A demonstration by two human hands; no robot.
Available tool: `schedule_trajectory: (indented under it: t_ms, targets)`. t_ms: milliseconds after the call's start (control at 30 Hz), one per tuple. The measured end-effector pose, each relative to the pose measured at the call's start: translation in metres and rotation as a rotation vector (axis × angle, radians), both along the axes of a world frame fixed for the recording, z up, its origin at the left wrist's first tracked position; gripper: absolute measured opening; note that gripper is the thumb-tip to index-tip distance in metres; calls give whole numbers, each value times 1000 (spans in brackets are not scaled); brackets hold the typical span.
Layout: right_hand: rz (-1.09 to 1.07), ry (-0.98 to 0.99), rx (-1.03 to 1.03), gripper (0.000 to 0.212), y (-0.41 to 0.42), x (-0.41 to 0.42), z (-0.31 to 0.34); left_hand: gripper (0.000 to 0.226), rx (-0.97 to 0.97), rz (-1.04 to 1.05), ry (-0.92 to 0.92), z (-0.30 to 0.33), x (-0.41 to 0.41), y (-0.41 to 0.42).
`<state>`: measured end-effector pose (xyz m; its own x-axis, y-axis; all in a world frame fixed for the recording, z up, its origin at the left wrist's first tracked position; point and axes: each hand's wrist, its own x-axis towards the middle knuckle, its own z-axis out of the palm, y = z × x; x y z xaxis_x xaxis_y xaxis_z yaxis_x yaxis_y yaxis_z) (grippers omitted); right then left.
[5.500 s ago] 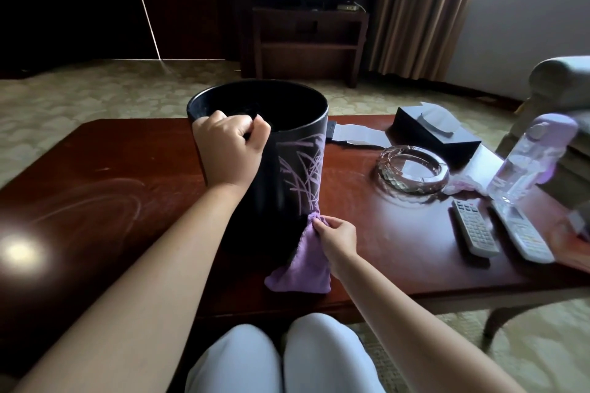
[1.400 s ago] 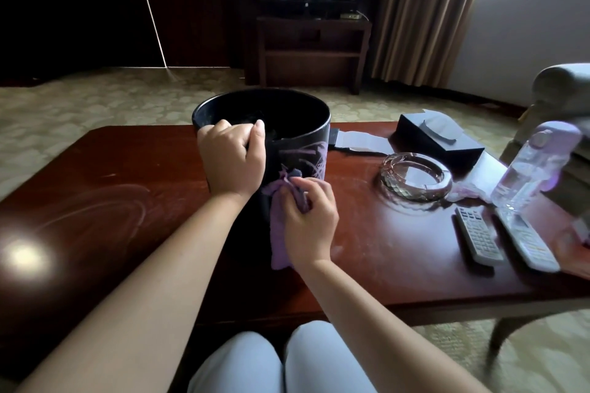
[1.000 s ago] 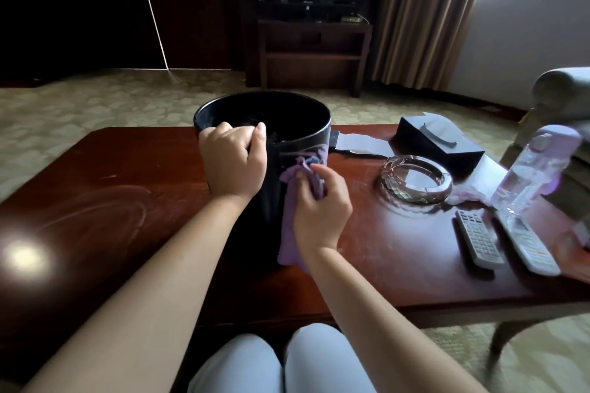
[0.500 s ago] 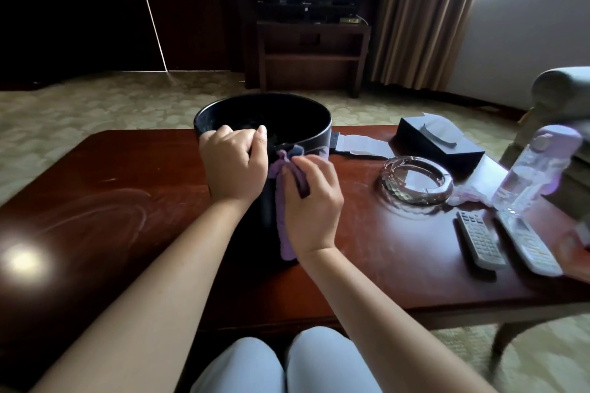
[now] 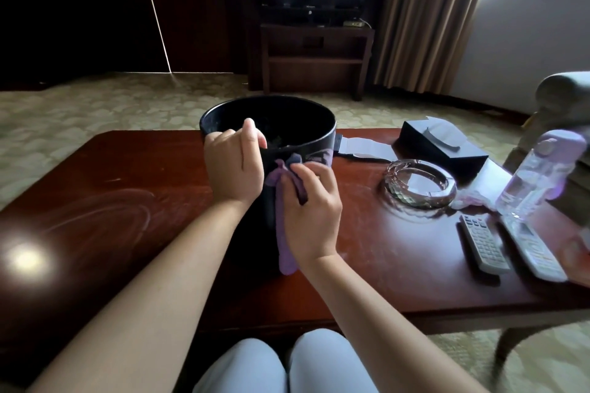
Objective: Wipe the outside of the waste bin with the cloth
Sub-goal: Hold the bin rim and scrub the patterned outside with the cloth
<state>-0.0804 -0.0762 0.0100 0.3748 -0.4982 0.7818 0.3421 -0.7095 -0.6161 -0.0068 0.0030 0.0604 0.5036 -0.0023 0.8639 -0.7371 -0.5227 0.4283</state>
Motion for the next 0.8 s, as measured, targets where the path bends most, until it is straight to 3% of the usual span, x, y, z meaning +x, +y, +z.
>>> schedule_trajectory:
  t_ms: [167,300,367,500,600,733,800]
  targets:
    - [7,33,-130,9,5,5,34,49,-108,-99,21,1,-1,7]
    - [-36,78,-32,19,-12,6,36,38,-206,-145,63,2,-1,7]
    - [-24,109,-89,22,-7,5,39,34,-233,-151,77,2,-1,6]
    - [23,186,-257,22,5,3,41,27,-245,-144,83,1,0,7]
    - [3,125,-161,24,-4,3,39,23,-248,-143,93,1,0,7]
    - [47,217,-307,26,7,-1,43,19,-243,-117,109,2,1,4]
    - [15,210,-282,25,5,1,44,19,-244,-119,112,1,1,4]
